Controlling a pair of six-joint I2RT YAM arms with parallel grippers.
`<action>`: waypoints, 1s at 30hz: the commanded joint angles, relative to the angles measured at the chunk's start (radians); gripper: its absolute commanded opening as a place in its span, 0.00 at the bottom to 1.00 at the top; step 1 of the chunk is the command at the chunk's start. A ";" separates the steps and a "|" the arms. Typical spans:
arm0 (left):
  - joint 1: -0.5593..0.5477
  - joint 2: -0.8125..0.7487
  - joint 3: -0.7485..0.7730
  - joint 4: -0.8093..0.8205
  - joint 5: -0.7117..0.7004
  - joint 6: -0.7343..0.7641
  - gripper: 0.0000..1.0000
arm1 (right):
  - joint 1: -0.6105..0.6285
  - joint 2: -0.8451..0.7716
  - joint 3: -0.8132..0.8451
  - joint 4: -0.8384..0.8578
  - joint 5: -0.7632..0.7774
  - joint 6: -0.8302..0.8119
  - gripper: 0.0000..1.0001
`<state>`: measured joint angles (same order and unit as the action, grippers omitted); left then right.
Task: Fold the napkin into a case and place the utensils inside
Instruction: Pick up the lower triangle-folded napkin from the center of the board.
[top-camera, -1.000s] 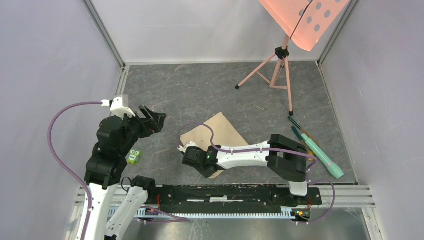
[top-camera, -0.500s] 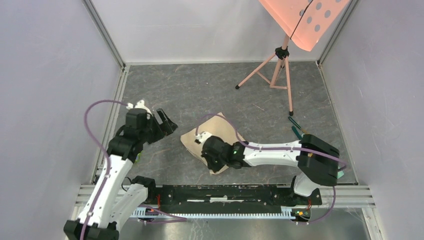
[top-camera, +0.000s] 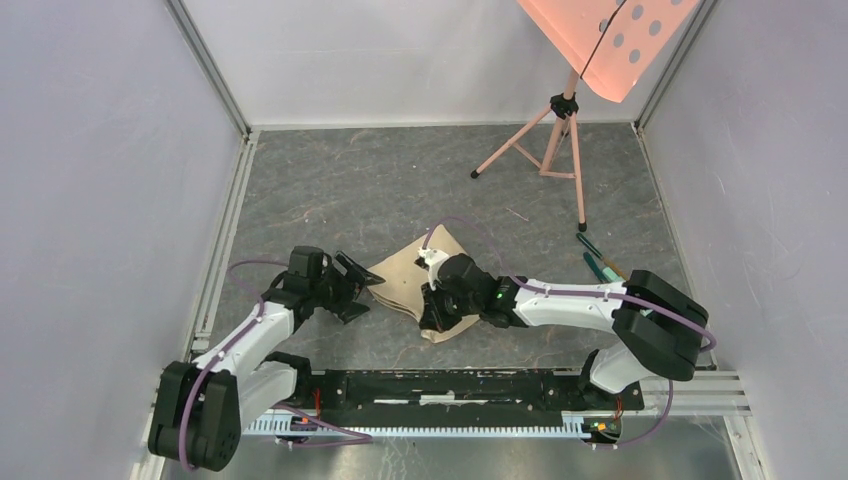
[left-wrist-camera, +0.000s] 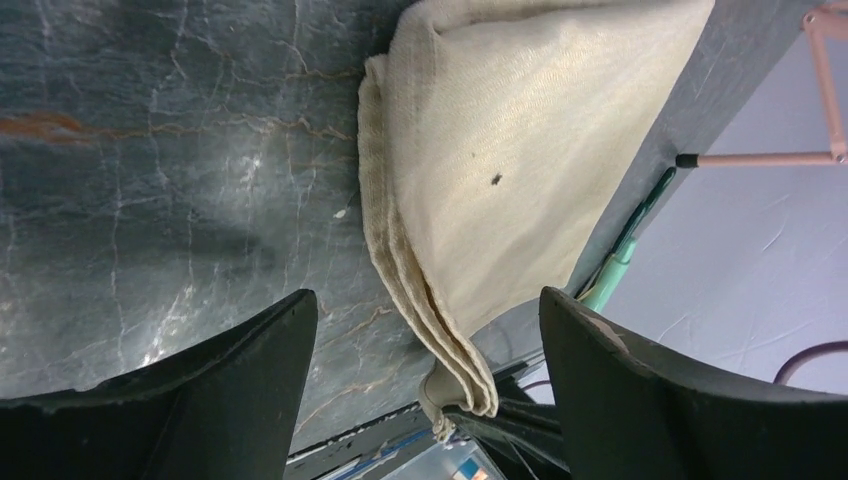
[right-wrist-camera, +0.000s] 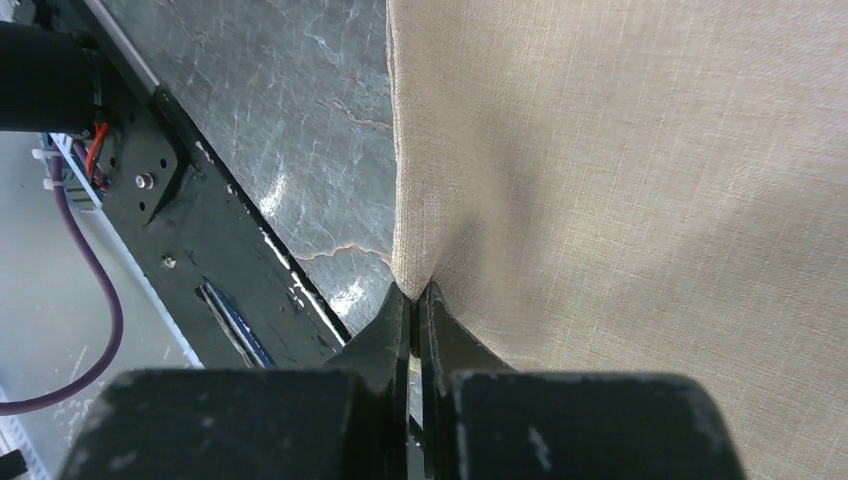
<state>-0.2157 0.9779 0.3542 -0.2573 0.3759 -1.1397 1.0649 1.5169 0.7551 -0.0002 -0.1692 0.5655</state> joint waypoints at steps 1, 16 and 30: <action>-0.003 0.053 -0.022 0.140 0.013 -0.124 0.87 | -0.029 -0.052 -0.024 0.094 -0.053 0.010 0.00; -0.039 0.219 -0.040 0.311 -0.034 -0.132 0.50 | -0.060 -0.061 -0.055 0.141 -0.108 0.005 0.01; -0.064 0.113 0.145 -0.014 -0.208 0.006 0.02 | -0.062 -0.063 -0.191 0.343 -0.302 0.083 0.00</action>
<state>-0.2626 1.1683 0.3943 -0.1040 0.3088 -1.2102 1.0050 1.4780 0.6270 0.2092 -0.3527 0.5957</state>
